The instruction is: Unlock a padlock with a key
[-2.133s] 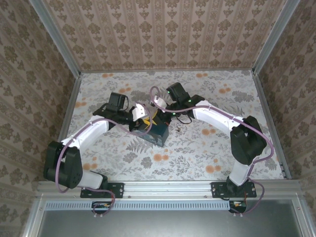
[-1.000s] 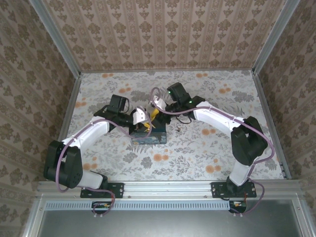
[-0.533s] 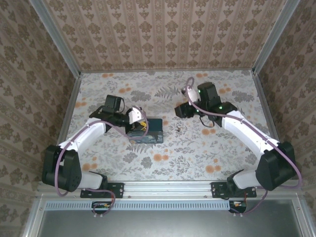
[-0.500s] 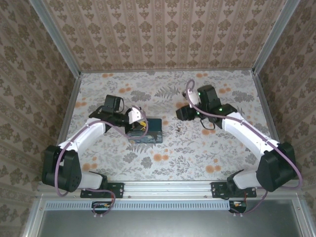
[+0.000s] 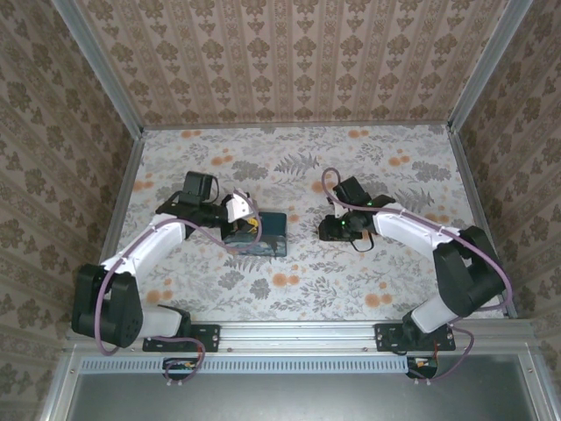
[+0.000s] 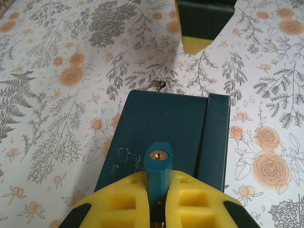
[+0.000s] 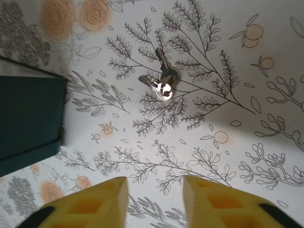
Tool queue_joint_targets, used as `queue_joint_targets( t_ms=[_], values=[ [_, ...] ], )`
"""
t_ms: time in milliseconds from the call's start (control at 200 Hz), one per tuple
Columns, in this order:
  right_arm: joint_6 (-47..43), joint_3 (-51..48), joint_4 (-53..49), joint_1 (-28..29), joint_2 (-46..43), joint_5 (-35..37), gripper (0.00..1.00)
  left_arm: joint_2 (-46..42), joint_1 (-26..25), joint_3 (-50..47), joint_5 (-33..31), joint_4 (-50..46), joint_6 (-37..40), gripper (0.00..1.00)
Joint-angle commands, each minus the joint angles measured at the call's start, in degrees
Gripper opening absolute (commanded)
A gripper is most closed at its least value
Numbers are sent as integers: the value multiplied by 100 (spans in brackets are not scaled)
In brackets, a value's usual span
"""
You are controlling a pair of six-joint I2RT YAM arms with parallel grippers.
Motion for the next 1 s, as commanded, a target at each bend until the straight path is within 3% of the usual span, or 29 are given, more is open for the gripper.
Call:
queue_joint_targets(
  t_ms=[0,95,255,440,705,990],
  values=[
    [-332,452,-164,1,286,183,27,-168,43,-59,22,160,-12,0],
    [-464,680,-217,0,564,107,24,-167,90,-60,15,155,-20,0],
    [179,915,-77,5,980,42,24,-129,135,-50,25,151,-25,0],
    [726,1155,-56,27,1276,325,31,-134,177,-16,-44,75,23,0],
    [832,1596,-424,29,1730,281,25,-172,197,-3,-183,-35,95,0],
    [836,1652,-873,109,1721,706,29,-185,205,-19,-211,-20,98,0]
  ],
)
